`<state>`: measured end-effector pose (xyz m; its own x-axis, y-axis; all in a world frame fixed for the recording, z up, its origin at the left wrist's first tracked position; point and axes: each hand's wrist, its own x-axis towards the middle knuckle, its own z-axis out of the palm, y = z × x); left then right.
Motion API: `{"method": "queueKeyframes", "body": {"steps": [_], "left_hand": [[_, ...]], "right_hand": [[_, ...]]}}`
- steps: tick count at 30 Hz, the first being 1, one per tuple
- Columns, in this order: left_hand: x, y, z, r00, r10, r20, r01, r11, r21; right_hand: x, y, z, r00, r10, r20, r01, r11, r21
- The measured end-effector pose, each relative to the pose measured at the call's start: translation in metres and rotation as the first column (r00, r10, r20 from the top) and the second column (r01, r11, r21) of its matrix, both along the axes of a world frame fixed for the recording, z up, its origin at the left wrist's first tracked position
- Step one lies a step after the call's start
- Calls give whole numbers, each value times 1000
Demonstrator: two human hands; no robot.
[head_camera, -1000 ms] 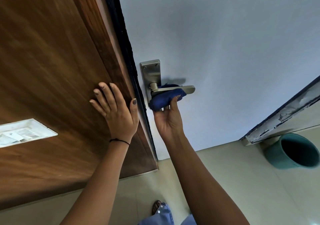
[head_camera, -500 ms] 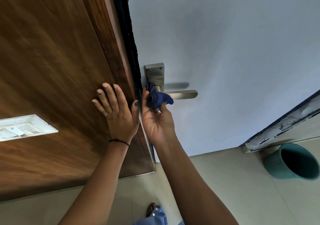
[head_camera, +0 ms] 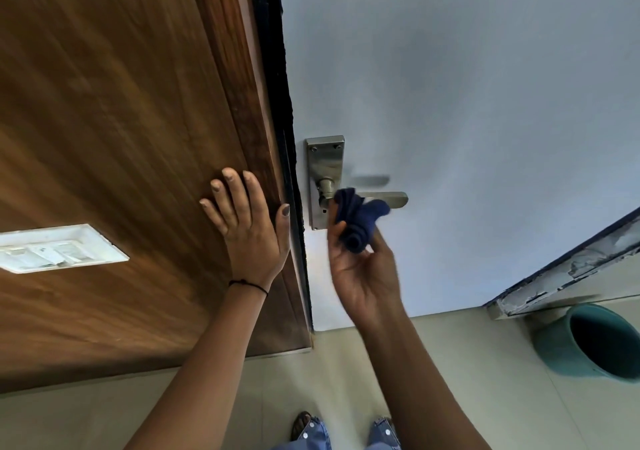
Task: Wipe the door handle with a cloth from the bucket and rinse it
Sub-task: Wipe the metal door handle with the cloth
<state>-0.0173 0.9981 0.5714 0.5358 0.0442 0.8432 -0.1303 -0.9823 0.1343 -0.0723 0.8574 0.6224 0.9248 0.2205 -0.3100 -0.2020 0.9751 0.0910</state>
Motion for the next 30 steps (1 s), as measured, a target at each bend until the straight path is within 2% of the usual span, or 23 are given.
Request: {"method": "queueKeyframes", "body": {"steps": [2,3,4,5,6,7,9,10,11,12,14,20,24,27,29,30], "left_hand": [[1,-1,0,1000,17,12,-17,1000,3],[2,-1,0,1000,21,18,-21,1000,6],[3,-1,-1,999,24,25,-24,1000,8],[3,-1,-1,999,27,31,-27,1000,8],[4,-2,-1,999,31,34,-31,999,5],[5,-3,-1,999,38,35,-39,999,1],[5,-4,-1,998,46,35,-46,999,-10],[5,-4,-1,998,44,37,-43,999,-12],[4,-3,-1,998,40,38,-40,999,-9],[4,-3,-2,999,38,39,-38,999,-5],[3,-2,-3,998,42,39,-42,999,3],[3,-3,-2,998,27,52,-27,1000,2],[4,-3,-2,998,36,52,-37,999,24],[4,-3,-2,998,35,47,-36,999,29],[4,-2,-3,999,36,38,-37,999,21],[4,-2,-2,999,34,34,-34,999,16]], "right_hand": [[-3,-19,-4,995,-97,38,104,962,-253],[-5,-27,-5,987,-144,65,158,872,-464],[-7,-34,-9,976,-192,106,211,691,-691],[-9,-39,-9,956,-230,183,269,434,-860],[-9,-43,-9,924,-248,291,332,143,-932],[-7,-45,-9,885,-218,411,395,-118,-911],[2,-44,-11,824,-11,567,480,-518,-708],[10,-40,-13,822,125,555,483,-670,-563],[17,-33,-15,843,242,481,462,-784,-415],[22,-23,-16,870,311,384,433,-854,-288],[30,-4,-15,888,380,259,425,-894,-143],[43,-23,-15,908,355,223,374,-926,-46],[45,-67,-17,948,274,161,301,-937,-179],[49,-87,-20,953,268,143,300,-906,-298],[51,-93,-24,942,264,206,332,-822,-464],[51,-95,-27,944,244,221,328,-738,-589]]}}
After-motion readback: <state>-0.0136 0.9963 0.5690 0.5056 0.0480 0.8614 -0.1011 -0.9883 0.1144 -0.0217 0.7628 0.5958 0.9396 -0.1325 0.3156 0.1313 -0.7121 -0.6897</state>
